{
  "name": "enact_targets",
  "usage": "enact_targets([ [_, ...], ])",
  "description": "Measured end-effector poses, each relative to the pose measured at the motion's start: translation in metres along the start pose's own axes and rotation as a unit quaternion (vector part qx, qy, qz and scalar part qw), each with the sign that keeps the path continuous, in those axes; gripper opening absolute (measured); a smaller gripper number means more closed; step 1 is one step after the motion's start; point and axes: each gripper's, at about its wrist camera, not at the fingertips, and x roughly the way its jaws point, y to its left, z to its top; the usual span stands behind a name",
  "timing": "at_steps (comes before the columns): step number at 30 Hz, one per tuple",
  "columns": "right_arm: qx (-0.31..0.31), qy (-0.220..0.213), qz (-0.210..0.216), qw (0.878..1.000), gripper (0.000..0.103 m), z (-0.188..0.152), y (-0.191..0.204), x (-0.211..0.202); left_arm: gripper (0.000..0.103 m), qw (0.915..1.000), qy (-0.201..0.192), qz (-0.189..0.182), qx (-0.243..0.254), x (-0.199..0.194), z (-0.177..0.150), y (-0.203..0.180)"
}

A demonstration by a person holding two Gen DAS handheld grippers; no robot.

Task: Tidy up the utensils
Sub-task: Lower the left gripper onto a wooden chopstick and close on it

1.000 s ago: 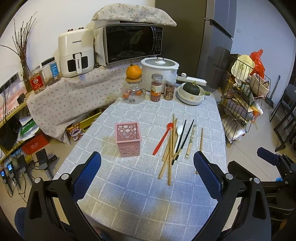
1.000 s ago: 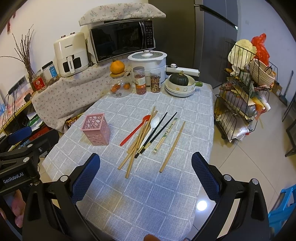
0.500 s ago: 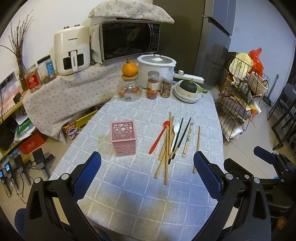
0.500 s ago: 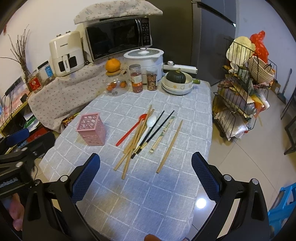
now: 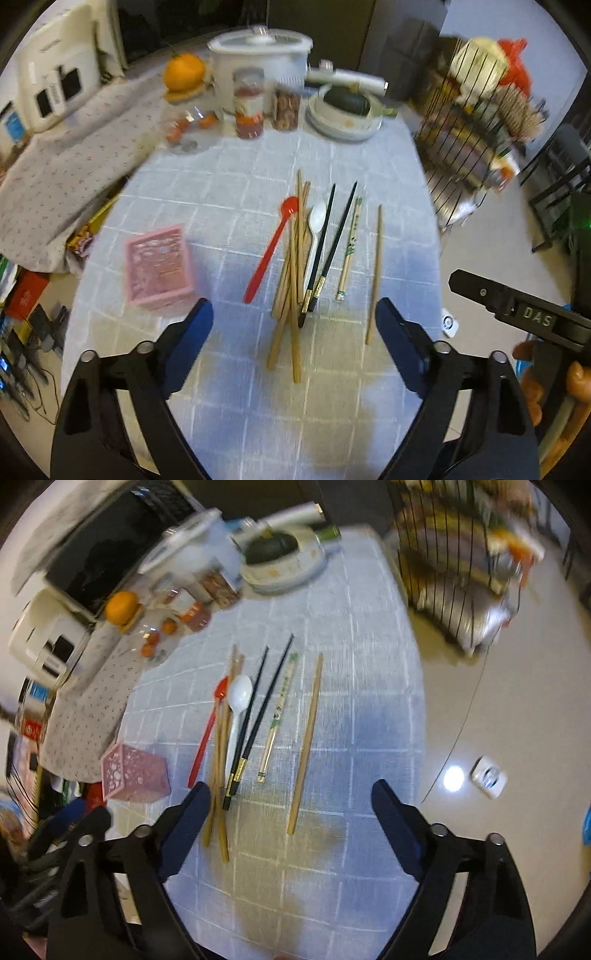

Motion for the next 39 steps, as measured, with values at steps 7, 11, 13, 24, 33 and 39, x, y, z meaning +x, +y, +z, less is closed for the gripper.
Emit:
enact_targets([
  [7, 0.052, 0.04, 0.037, 0.997, 0.059, 0.038, -0.019, 0.045, 0.051, 0.9969, 0.075, -0.012, -0.022, 0.083, 0.031, 0.011],
  [11, 0.047, 0.059, 0.023, 0.997, 0.049, 0.052, -0.017, 0.07, 0.05, 0.9953, 0.089, -0.015, -0.035, 0.112, 0.042, 0.018],
  [13, 0.045, 0.065, 0.025, 0.997, 0.045, 0.056, -0.016, 0.078, 0.046, 0.9944, 0.097, -0.015, -0.038, 0.125, 0.046, 0.019],
  [24, 0.04, 0.06, 0.038, 0.997, 0.044, 0.063, -0.003, 0.079, 0.022, 0.993, 0.113, -0.003, -0.033, 0.164, 0.057, 0.018],
  [33, 0.049, 0.063, 0.031, 0.996, 0.045, 0.065, -0.012, 0.083, 0.0, 0.9924, 0.121, -0.006, -0.023, 0.177, 0.054, 0.012],
  [39, 0.056, 0.068, 0.018, 0.996, 0.045, 0.069, -0.023, 0.093, 0.0, 0.995, 0.094, -0.023, -0.025, 0.157, 0.052, 0.023],
])
